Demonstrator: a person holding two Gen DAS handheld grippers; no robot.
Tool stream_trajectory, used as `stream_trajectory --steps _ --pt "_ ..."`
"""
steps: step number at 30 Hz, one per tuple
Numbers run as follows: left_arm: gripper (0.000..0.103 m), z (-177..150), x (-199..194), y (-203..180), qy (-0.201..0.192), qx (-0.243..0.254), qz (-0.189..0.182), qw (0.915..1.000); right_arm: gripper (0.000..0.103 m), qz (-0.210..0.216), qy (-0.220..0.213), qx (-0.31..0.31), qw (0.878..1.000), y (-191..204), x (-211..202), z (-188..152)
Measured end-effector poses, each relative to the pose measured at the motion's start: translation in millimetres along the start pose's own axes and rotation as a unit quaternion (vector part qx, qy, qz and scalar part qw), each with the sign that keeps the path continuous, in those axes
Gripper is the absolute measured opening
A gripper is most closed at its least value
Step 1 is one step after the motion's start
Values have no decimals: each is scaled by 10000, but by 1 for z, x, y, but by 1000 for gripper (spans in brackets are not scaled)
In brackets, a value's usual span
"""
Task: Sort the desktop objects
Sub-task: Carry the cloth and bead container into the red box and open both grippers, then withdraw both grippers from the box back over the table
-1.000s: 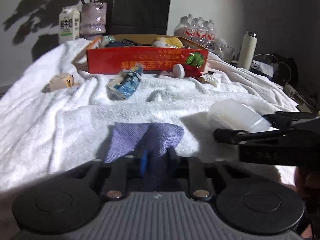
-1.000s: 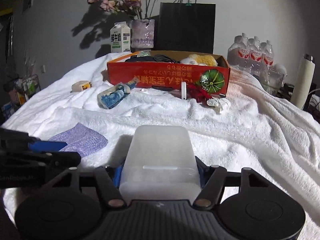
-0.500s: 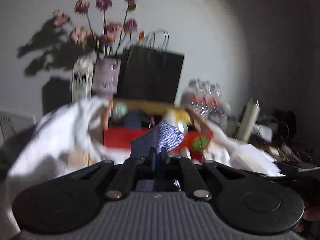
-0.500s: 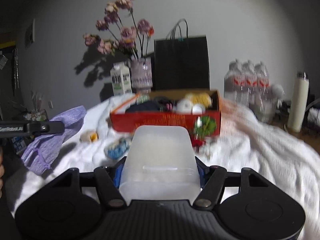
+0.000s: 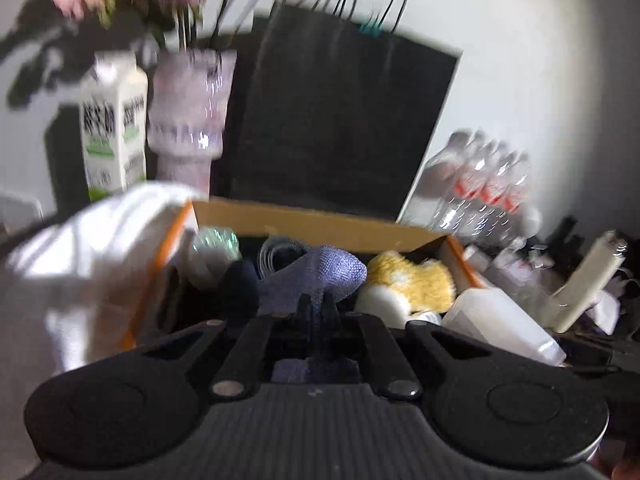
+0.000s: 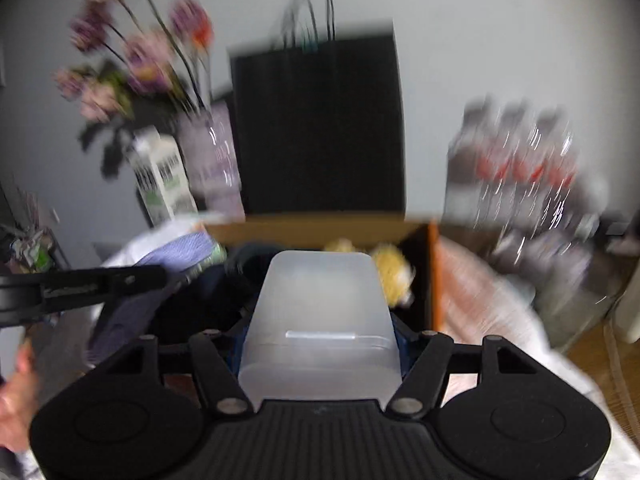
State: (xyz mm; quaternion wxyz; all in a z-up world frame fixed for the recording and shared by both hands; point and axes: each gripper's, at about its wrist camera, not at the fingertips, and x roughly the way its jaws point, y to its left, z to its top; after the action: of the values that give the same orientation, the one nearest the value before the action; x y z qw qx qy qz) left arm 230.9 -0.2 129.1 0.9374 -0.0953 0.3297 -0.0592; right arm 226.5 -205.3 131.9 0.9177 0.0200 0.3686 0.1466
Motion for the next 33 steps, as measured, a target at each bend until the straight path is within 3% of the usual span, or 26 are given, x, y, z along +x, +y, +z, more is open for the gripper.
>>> stream_trajectory --steps 5,9,10,11,14,16,19,25,33 --pt "6 1 45 -7 224 157 281 9992 65 -651 450 -362 9962 5 48 2" --pt "12 -3 62 -11 419 172 117 9989 65 -855 698 -548 9924 8 72 -7" --pt "25 -5 63 -9 437 84 91 9990 65 -859 678 -591 9922 7 75 -10" --pt "49 -7 64 -7 452 -6 41 9990 65 -847 578 -680 9924 9 75 -11" --pt "70 -5 58 -4 436 -90 130 9989 67 -680 553 -537 9947 2 70 -9" --pt "76 0 49 -2 388 0 246 9989 68 -454 413 -177 9980 -7 59 -2" --pt "87 12 30 5 252 10 346 9991 79 -350 29 363 9987 -20 34 12" --pt "99 21 -10 13 38 -37 665 9978 82 -440 -370 689 9960 -23 -8 32" --pt "102 2 -54 4 21 430 743 9963 86 -351 -621 322 9969 7 -49 11"
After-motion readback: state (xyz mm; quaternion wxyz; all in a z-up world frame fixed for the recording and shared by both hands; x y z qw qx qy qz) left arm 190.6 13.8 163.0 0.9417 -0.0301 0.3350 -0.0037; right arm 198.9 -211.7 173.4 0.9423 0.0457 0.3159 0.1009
